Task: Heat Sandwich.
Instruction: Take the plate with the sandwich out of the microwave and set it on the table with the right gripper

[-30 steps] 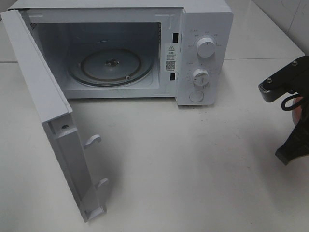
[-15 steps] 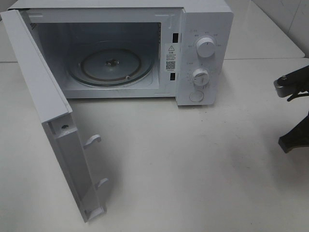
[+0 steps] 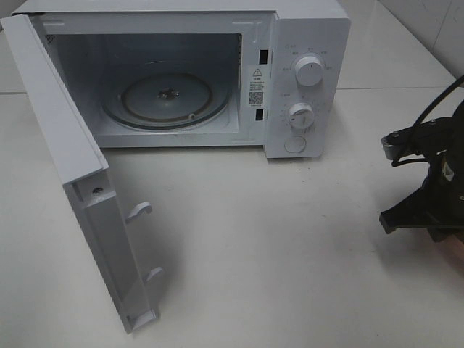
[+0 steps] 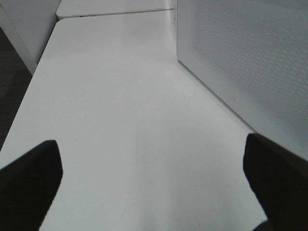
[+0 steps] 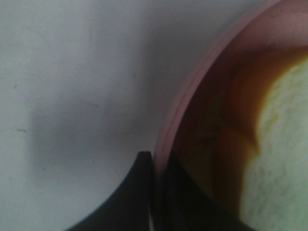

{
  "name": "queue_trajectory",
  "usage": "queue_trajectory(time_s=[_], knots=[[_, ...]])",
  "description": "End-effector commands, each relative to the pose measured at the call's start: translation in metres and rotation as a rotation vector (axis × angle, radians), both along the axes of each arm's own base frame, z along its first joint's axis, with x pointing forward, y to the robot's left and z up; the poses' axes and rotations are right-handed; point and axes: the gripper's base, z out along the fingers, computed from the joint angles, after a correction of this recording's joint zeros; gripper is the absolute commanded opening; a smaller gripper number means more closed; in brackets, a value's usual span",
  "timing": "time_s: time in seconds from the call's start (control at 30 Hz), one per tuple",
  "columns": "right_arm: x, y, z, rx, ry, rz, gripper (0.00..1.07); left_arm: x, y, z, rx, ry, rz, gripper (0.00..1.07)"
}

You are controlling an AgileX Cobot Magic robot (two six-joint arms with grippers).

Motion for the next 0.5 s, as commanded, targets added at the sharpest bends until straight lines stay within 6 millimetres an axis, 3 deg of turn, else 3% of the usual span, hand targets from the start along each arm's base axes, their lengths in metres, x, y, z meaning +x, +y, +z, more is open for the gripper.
queue_trajectory(time_s=[0.03,0.23,0.5], knots=[[0.007,0.001,-0.006,0.004,-0.02,0.009,0.01,-0.002,0.0,0.0,0.002,-0.02,-0.004,0.98],[0.011,0.004,-0.022,0.02,-0.001,0.021,0.0,-0.002,0.0,0.0,0.002,-0.02,-0.004,0.98],[0.012,0.005,-0.026,0.028,0.001,0.02,0.02,-0.002,0.0,0.0,0.002,-0.02,-0.004,0.98]])
